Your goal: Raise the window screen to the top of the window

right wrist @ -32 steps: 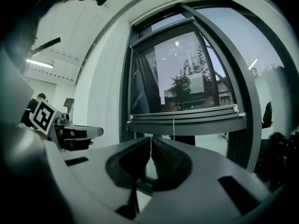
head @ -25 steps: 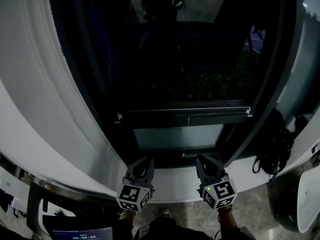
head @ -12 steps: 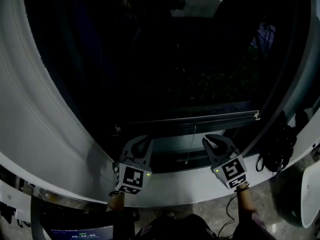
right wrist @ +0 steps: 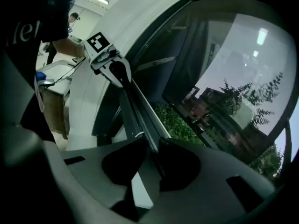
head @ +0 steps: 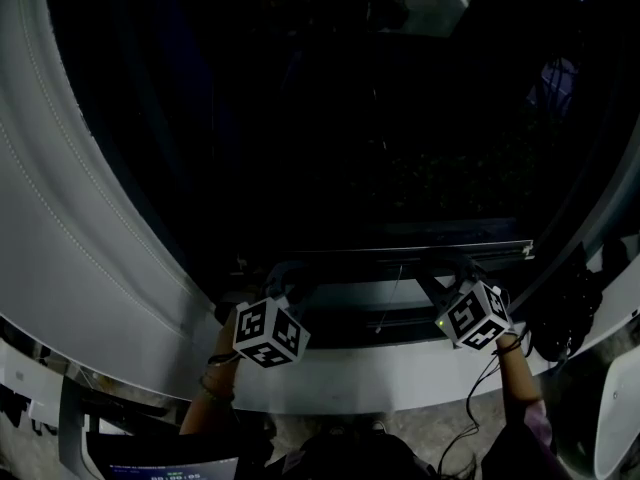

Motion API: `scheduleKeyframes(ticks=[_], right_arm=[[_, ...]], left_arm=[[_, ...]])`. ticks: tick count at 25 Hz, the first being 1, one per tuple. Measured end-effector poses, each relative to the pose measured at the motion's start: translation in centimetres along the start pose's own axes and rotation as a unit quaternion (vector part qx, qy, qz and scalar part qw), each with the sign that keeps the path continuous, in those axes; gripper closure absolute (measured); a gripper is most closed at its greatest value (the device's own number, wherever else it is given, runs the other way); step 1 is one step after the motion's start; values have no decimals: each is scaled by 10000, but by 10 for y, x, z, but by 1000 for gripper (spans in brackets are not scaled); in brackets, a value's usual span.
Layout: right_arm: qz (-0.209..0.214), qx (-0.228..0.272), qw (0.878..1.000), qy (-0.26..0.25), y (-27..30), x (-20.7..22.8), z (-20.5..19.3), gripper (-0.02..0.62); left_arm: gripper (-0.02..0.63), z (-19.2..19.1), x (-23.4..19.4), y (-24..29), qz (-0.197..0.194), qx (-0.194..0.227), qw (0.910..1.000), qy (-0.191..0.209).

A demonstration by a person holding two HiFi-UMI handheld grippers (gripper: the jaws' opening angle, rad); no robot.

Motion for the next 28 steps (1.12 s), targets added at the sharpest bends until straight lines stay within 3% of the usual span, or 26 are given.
scheduleKeyframes(ticks=[3,8,14,17,22,25,28], right_arm=[[203,-177,9983,-524,9,0,-2,522],[335,-355,9934,-1040,16,-7,-4,523],[637,-582,9901,-1103,19,-6,-5,535],[939,-685,9884,-982,17,-5,-5,546],[920,-1090,9849,-978,19,-5,-4,549],[1108,-1588,9735,-1215,20,-5,-2,558],[1239,-1753,9674,-1347,20,-4,0,569]], left_arm=[[549,-3,0,10,-17,-390,9983,422],[550,-3,1,16,-247,-678,9964,453],[551,-2,0,19,-430,-884,9948,275],[552,-1,3,20,-506,-1102,9915,483],[558,0,4,20,-668,-1289,9870,689],[563,0,3,20,-635,-1464,9811,1090],[588,-4,4,21,-257,-1680,9724,1597]])
Point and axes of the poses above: the fingertips, and each gripper's own axes: y forward along the fingers, x to its right, z out of its top, the point moved 2 cm from there along -y, backward along the fingers, and after that the axes turned 2 degrees about -x, right-handed, at the moved point
